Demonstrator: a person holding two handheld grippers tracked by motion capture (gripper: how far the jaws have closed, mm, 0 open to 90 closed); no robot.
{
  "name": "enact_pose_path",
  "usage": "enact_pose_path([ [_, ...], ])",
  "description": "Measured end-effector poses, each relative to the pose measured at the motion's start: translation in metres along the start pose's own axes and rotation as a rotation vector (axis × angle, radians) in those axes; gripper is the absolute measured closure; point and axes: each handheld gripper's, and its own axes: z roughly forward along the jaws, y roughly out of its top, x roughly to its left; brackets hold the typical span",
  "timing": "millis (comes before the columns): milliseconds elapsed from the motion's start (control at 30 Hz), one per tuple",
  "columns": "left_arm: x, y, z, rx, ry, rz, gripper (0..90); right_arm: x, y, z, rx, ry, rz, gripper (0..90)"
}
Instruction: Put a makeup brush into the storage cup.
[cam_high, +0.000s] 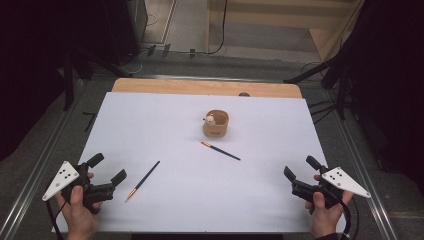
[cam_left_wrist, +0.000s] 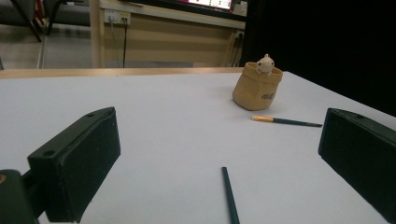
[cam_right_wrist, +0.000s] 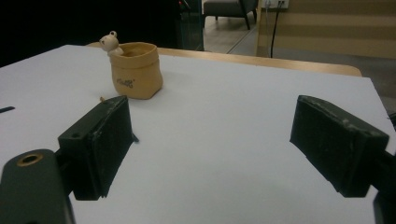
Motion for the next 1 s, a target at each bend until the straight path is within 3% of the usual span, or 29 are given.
enact_pose_path([
  [133, -0.002, 0.000, 0.004, 0.011, -0.008, 0.011, 0.0, -0.001, 0.000, 0.000, 0.009, -0.009, -0.004, 13.6],
  [333, -0.001, -0.001, 0.005, 0.007, -0.005, 0.003, 0.0, 0.001, 0.005, 0.006, 0.029, 0.020, -0.020, 13.7],
  [1000, 0.005, -0.003, 0.004, 0.005, -0.007, -0.024, 0.0, 0.012, 0.033, 0.040, 0.064, 0.079, -0.039, 14.1],
])
